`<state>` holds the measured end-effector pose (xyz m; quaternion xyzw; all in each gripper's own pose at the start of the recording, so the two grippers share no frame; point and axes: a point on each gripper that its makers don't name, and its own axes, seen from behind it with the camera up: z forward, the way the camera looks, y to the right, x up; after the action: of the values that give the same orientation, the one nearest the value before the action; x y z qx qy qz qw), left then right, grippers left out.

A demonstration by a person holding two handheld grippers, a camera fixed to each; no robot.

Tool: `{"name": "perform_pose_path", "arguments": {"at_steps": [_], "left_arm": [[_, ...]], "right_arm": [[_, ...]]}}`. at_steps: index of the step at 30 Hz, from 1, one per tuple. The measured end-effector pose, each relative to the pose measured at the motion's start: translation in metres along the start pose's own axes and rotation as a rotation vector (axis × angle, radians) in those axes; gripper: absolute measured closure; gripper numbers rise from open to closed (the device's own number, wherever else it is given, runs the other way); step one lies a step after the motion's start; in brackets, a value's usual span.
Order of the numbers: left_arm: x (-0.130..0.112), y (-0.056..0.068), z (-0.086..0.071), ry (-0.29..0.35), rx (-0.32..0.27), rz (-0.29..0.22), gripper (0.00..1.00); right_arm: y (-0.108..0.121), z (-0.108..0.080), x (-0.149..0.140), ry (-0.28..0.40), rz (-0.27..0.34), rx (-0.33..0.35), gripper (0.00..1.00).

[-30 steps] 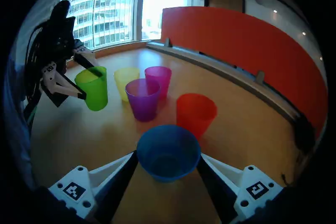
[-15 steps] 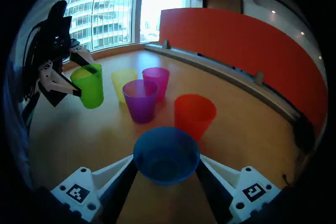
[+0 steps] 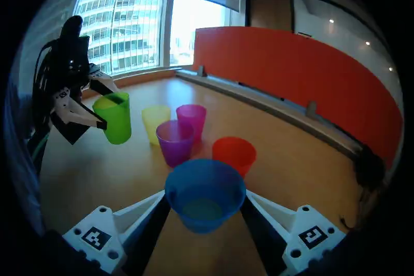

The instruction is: Pour water

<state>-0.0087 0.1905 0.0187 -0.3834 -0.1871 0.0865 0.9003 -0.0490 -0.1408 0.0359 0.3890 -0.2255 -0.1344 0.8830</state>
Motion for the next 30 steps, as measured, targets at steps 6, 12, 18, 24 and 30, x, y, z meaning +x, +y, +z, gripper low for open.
{"name": "perform_pose_path", "arguments": {"at_steps": [6,12,18,24,30], "left_arm": [[0.016,-0.002,-0.006,0.054,0.013,-0.010,0.14],[0.036,-0.003,-0.013,0.116,0.024,-0.018,0.14],[0.053,-0.002,-0.020,0.174,0.030,-0.019,0.13],[0.072,0.001,-0.028,0.228,0.032,-0.008,0.13],[0.088,0.007,-0.034,0.278,0.025,-0.001,0.13]], "right_arm": [[-0.001,-0.017,0.022,0.054,-0.003,-0.014,0.10],[-0.002,-0.031,0.042,0.102,-0.003,-0.031,0.10],[-0.006,-0.041,0.059,0.145,-0.006,-0.044,0.10],[-0.012,-0.050,0.075,0.194,-0.003,-0.053,0.10],[-0.016,-0.061,0.092,0.250,0.007,-0.059,0.10]]}}
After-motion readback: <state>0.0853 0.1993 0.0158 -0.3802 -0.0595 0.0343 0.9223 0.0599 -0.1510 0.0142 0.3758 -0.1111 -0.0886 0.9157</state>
